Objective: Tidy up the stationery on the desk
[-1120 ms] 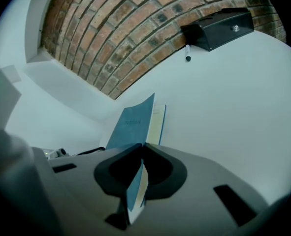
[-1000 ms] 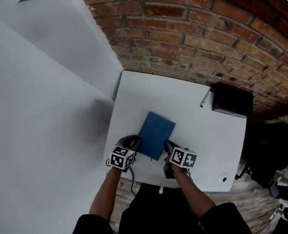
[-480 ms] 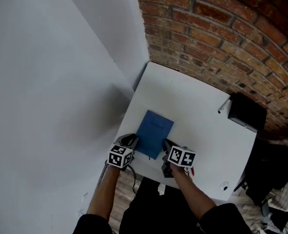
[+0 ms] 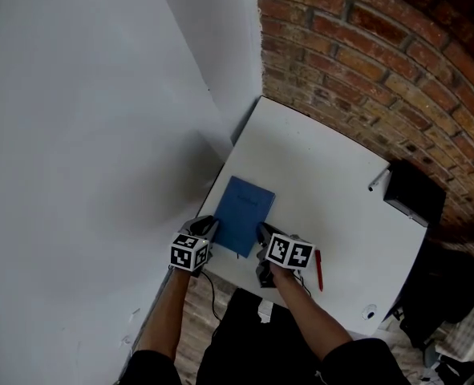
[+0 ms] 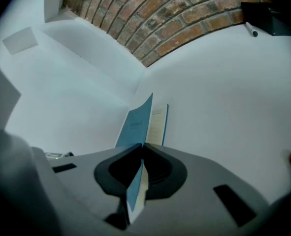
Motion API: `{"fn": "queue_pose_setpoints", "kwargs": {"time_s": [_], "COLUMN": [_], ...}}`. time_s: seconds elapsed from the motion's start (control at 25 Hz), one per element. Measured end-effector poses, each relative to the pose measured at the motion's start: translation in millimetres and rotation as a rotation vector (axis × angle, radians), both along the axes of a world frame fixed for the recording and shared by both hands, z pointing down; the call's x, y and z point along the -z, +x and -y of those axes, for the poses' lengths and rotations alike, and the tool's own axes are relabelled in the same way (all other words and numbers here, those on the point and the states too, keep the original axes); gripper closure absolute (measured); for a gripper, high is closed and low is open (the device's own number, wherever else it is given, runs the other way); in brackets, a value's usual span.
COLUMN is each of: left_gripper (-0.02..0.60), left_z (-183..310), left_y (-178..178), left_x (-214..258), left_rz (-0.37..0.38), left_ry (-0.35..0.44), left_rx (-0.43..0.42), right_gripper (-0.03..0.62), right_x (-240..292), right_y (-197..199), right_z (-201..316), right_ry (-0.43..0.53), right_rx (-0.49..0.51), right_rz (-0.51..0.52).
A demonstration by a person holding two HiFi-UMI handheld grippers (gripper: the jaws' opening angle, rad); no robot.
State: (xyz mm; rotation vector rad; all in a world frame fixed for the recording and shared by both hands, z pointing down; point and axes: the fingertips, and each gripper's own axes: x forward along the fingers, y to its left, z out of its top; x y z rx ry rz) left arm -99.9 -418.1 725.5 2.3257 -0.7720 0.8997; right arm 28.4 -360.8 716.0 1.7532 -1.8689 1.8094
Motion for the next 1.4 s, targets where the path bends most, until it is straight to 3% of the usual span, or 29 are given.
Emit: {"fn": "queue_pose_setpoints", "kwargs": {"time_s": [0.56, 0.8, 1.08, 1.4], "left_gripper": [0.495, 0.495, 0.497, 0.563], "left_z": [7.8, 6.2, -8.0, -44.0], "left_y": [-5.9, -4.1, 30.3, 83.5], "left_x": [-6.9, 6.5, 46.1, 79.8], "left_rz": [0.005, 0.013, -0.063, -0.102], "left_ry": [-0.007, 0.072, 0.164, 0.233], "left_rx": [-0.009, -0.02, -0.075, -0.178], "right_gripper": [0.559, 0.557, 0.572, 0.572], "right_x": [-10.2, -10.3, 25.6, 65.4], "right_y": [-8.1, 3.3, 31.7, 67.2], "right_z": [0.5, -17.8, -41.1, -71.2], "right_ry": [-0.037, 0.008, 0.158, 0.219], "right_rx": [0.05, 0.062, 0.038, 0.033], "right_rz": [-0.055, -0.128, -0.178, -0.325]}}
